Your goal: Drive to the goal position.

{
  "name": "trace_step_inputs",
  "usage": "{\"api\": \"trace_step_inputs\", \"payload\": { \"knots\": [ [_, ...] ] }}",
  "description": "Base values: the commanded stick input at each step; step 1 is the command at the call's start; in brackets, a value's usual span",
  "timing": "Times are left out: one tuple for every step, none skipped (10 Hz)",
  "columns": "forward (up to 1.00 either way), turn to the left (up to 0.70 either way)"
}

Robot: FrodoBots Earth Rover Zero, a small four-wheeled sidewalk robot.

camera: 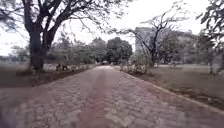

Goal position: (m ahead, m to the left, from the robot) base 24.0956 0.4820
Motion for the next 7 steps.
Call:
{"api": "trace_step_inputs", "payload": {
  "knots": [
    [0.7, 0.0],
    [0.7, 0.0],
    [0.7, 0.0],
    [0.7, 0.0],
    [0.7, 0.0],
    [0.7, 0.0],
    [0.7, 0.0]
  ]
}}
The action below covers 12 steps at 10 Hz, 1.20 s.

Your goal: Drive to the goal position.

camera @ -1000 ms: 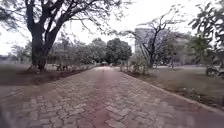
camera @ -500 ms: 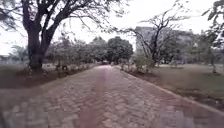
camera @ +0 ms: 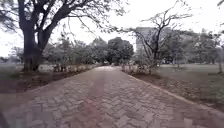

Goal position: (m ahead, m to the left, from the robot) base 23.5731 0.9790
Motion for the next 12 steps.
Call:
{"api": "trace_step_inputs", "payload": {
  "knots": [
    [0.7, 0.0],
    [0.7, 0.0],
    [0.7, 0.0],
    [0.7, 0.0],
    [0.7, 0.0],
    [0.7, 0.0],
    [0.7, 0.0],
    [0.7, 0.0],
    [0.7, 0.0],
    [0.7, 0.0],
    [0.7, 0.0],
    [0.7, 0.0]
  ]
}}
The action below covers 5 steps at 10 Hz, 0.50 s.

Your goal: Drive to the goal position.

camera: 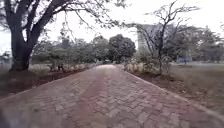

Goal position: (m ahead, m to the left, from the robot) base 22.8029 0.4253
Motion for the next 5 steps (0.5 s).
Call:
{"api": "trace_step_inputs", "payload": {
  "knots": [
    [0.7, 0.0],
    [0.7, 0.0],
    [0.7, 0.0],
    [0.7, 0.0],
    [0.7, 0.0]
  ]
}}
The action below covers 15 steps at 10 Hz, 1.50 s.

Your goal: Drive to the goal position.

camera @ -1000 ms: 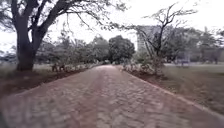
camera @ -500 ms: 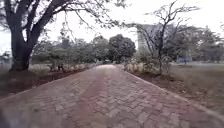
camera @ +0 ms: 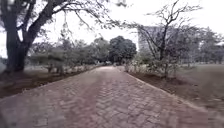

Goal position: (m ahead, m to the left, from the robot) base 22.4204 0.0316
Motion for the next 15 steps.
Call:
{"api": "trace_step_inputs", "payload": {
  "knots": [
    [0.7, 0.0],
    [0.7, 0.0],
    [0.7, 0.0],
    [0.7, 0.0],
    [0.7, 0.0],
    [0.7, 0.0],
    [0.7, 0.0],
    [0.7, 0.0],
    [0.7, 0.0],
    [0.7, 0.0],
    [0.7, 0.0],
    [0.7, 0.02],
    [0.7, 0.03],
    [0.7, 0.02],
    [0.7, 0.03]
  ]
}}
